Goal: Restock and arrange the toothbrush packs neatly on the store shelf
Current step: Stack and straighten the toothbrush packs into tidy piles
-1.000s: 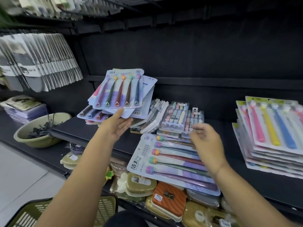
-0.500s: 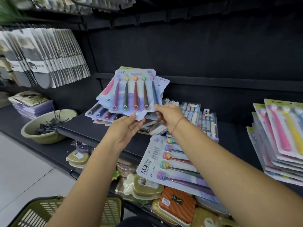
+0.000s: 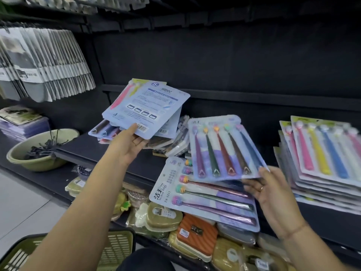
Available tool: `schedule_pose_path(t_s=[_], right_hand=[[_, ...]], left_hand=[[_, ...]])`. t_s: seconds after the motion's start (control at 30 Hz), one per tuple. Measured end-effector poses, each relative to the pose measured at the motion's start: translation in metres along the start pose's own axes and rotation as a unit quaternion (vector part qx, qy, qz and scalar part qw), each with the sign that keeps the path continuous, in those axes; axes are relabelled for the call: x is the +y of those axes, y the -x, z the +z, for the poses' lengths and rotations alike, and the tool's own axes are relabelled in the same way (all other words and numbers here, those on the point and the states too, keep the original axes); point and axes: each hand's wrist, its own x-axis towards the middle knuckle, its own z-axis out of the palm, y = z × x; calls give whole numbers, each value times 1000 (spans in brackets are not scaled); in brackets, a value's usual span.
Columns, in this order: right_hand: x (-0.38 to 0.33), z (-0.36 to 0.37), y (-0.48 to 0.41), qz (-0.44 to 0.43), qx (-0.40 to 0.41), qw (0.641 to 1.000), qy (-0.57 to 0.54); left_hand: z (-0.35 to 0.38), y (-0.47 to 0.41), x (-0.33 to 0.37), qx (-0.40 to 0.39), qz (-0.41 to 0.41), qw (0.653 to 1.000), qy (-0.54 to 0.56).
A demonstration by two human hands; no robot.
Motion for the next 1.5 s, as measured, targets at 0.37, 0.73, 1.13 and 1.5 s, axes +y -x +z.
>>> schedule_pose_path(t_s=[0.37, 0.73, 1.13, 1.5], right_hand=[[7, -34, -11, 62, -11, 993, 100], [36, -26, -66, 70, 45, 931, 356], [-63, 4, -12, 232, -186, 938, -178], [-39, -8, -14, 206, -69, 975, -39]], left_hand=[[-3, 38, -9, -9, 100, 995, 15], [-22, 90, -39, -47, 128, 979, -151], [-28, 95, -69, -42, 583, 610, -534], [-47, 102, -76, -174, 429, 715, -525]])
